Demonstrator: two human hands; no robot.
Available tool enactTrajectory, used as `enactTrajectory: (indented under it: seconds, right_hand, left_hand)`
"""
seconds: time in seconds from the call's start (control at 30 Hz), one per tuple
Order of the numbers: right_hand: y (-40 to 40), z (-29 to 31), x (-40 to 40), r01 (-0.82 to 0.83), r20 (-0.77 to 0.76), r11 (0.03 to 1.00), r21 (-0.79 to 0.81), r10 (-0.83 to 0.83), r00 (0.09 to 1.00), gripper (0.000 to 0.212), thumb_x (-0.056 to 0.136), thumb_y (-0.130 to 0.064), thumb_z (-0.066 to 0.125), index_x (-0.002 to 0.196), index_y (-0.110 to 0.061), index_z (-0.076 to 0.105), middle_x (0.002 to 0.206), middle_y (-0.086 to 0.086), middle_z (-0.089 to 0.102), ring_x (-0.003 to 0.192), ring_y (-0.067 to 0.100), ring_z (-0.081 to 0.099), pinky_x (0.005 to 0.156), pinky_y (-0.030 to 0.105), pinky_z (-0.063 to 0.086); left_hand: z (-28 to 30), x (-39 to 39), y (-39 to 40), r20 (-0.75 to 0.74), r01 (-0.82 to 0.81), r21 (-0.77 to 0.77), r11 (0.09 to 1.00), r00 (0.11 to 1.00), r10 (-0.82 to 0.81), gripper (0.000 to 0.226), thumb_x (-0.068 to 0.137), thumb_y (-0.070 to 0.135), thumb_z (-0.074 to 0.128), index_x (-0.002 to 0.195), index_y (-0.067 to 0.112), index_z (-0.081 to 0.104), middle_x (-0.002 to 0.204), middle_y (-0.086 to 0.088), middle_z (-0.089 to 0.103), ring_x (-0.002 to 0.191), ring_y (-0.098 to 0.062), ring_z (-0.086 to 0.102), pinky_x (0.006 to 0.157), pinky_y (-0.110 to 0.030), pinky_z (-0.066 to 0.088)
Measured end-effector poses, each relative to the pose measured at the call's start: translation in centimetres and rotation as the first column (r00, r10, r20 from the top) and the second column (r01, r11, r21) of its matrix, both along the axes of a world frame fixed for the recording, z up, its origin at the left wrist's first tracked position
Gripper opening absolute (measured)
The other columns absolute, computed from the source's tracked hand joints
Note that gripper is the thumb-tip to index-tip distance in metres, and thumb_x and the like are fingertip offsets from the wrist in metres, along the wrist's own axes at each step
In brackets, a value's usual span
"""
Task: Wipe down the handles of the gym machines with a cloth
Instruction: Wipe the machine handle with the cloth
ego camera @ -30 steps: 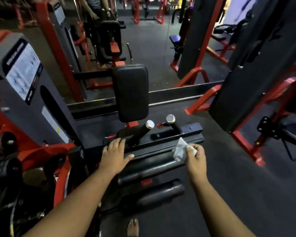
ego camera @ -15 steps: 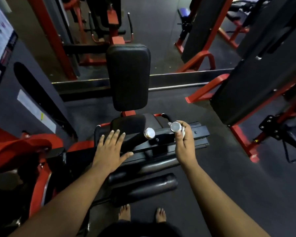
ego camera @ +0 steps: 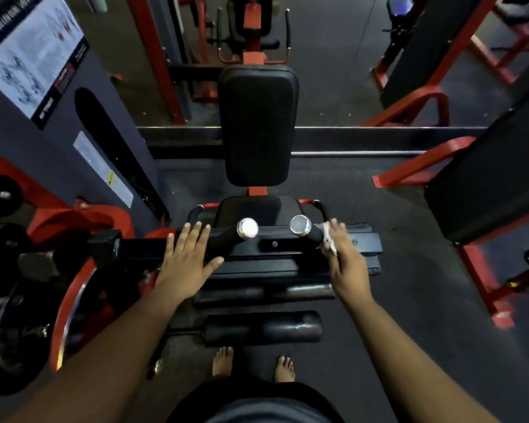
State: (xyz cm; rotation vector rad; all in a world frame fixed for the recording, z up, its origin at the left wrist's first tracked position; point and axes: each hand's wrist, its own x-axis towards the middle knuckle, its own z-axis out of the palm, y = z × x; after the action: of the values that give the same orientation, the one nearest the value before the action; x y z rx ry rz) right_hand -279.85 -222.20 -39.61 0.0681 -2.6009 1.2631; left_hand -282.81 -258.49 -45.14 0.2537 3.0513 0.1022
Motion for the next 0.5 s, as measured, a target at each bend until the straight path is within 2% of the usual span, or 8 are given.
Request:
enactTrajectory:
  seconds: [0.03, 0.1, 0.17, 0.2, 0.3, 0.4, 0.5]
  right_hand:
    - [0.2, 0.7, -0.4, 0.066, -0.059, 0.998, -0.006, -0.066, 0.996, 0.043, 0.106, -0.016, 0.051, 0.149, -0.016, 0.051, 0.155, -0.002, 0.045, 0.148, 0.018, 0.039, 0.12, 0.042, 0.034]
    - [-0.9, 2.7, -1.1, 0.17, -0.14, 0.977, -0.125, -0.187, 0.972, 0.039, 0.104, -0.011, 0.056, 0.143, -0.015, 0.058, 0.147, -0.005, 0.055, 0.14, 0.012, 0.049, 0.116, 0.032, 0.039]
    - [-3.4, 4.4, -1.0, 0.095, -0.149, 0.964, -0.249, -0.135, 0.98, 0.039, 0.103, -0.007, 0.057, 0.139, -0.021, 0.061, 0.137, -0.01, 0.064, 0.129, 0.006, 0.058, 0.109, 0.028, 0.046]
    - [-4.5, 4.5, -0.7, 0.026, -0.156, 0.968, -0.249, -0.067, 0.986, 0.039, 0.103, -0.007, 0.055, 0.138, -0.023, 0.061, 0.134, -0.01, 0.065, 0.125, 0.006, 0.06, 0.107, 0.028, 0.048]
    - [-4.7, 2.4, 0.3, -0.038, -0.202, 0.993, -0.116, 0.014, 0.979, 0.052, 0.096, 0.005, 0.051, 0.142, -0.017, 0.058, 0.14, -0.005, 0.061, 0.13, 0.011, 0.058, 0.11, 0.026, 0.044]
    - [-2.2, 0.6, 0.7, 0.001, -0.063, 1.0, -0.02, -0.003, 0.998, 0.072, 0.085, 0.02, 0.051, 0.148, -0.016, 0.053, 0.146, -0.004, 0.056, 0.135, 0.009, 0.051, 0.114, 0.02, 0.038]
    - [-0.4, 0.7, 0.4, -0.032, 0.066, 0.995, 0.09, 0.027, 0.997, 0.068, 0.087, 0.013, 0.051, 0.143, -0.025, 0.058, 0.131, -0.007, 0.066, 0.118, 0.006, 0.059, 0.099, 0.006, 0.038]
  left_hand:
    - [0.1, -0.2, 0.0, 0.041, -0.013, 0.007, 1.0, 0.999, 0.013, 0.095, 0.09, 0.079, 0.007, 0.165, 0.02, 0.007, 0.173, -0.005, 0.005, 0.159, -0.026, -0.002, 0.125, -0.054, -0.001]
    - [0.4, -0.6, 0.2, 0.11, -0.039, 0.011, 0.999, 0.993, 0.037, 0.094, 0.09, 0.081, 0.008, 0.164, 0.024, -0.002, 0.172, -0.001, -0.007, 0.158, -0.023, -0.013, 0.124, -0.052, -0.008]
    - [0.8, -0.8, 0.3, 0.147, -0.053, -0.004, 0.999, 0.988, 0.053, 0.09, 0.093, 0.077, 0.015, 0.164, 0.025, -0.006, 0.172, 0.0, -0.011, 0.157, -0.022, -0.017, 0.124, -0.052, -0.01]
    - [1.0, -0.8, 0.3, 0.166, -0.057, -0.013, 0.998, 0.984, 0.059, 0.089, 0.094, 0.075, 0.018, 0.164, 0.026, -0.008, 0.172, 0.0, -0.012, 0.157, -0.021, -0.018, 0.125, -0.052, -0.01]
    - [1.5, -0.9, 0.4, 0.216, -0.061, -0.011, 0.998, 0.975, 0.062, 0.086, 0.097, 0.072, 0.021, 0.163, 0.028, -0.011, 0.171, 0.002, -0.016, 0.156, -0.02, -0.022, 0.124, -0.051, -0.013]
    - [1.9, -1.0, 0.5, 0.233, -0.059, 0.018, 0.998, 0.971, 0.053, 0.082, 0.099, 0.07, 0.024, 0.164, 0.03, -0.006, 0.173, 0.002, -0.005, 0.157, -0.02, -0.016, 0.125, -0.051, -0.013]
    - [2.2, -0.9, 0.6, 0.203, -0.058, 0.035, 0.998, 0.978, 0.05, 0.077, 0.101, 0.068, 0.028, 0.164, 0.03, 0.006, 0.168, 0.001, 0.015, 0.157, -0.023, -0.001, 0.125, -0.052, -0.01]
